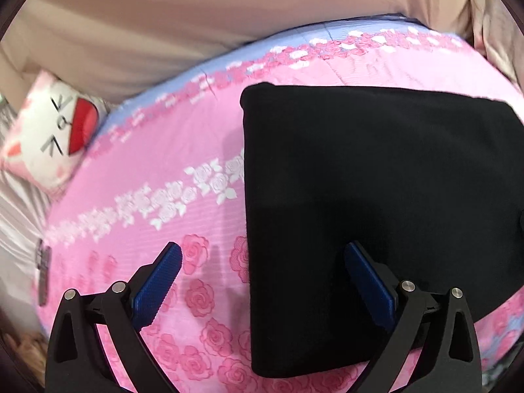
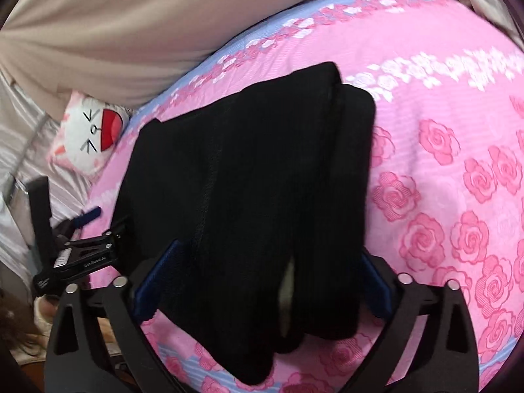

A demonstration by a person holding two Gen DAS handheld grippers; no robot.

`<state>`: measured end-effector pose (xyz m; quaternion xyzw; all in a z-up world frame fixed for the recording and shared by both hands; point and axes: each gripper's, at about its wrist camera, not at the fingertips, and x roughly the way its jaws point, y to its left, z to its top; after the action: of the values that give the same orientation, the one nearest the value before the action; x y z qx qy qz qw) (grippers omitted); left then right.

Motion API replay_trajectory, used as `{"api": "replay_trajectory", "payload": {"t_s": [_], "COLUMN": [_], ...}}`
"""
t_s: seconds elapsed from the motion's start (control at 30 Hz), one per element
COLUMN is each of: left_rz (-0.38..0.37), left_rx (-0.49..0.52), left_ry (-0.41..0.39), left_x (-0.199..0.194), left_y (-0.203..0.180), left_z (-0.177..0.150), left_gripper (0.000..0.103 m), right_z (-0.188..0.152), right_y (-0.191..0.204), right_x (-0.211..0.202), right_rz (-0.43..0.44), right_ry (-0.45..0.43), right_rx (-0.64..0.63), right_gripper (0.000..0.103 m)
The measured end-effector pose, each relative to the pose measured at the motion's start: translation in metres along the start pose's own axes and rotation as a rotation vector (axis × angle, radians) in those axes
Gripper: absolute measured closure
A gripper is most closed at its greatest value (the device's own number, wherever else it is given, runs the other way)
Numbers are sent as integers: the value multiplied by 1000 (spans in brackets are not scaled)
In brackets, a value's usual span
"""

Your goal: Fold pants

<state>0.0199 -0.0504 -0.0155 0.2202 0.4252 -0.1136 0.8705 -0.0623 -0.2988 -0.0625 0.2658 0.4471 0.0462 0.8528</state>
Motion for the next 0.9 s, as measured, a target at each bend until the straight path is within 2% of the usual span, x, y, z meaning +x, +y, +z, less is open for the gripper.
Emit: {"api": "replay_trajectory", "payload": {"t_s": [0.77, 0.83, 0.9], "left_rz": [18, -35, -181], "left_rx": [-4, -43, -167], "left_ry": [5, -4, 11], "left_x": [2, 0, 2], "left_y": [-3, 5, 29], "left_z": [2, 2, -1], "left_gripper": [5, 5, 5], "right_z": [-6, -7, -7], "right_y": [-15, -18, -20], "right_x": [-10, -12, -13], "right_rz": [41, 52, 72], "right_ry": [-35, -38, -42], "right_rx": [23, 32, 50], "right_gripper": [5, 5, 5]}}
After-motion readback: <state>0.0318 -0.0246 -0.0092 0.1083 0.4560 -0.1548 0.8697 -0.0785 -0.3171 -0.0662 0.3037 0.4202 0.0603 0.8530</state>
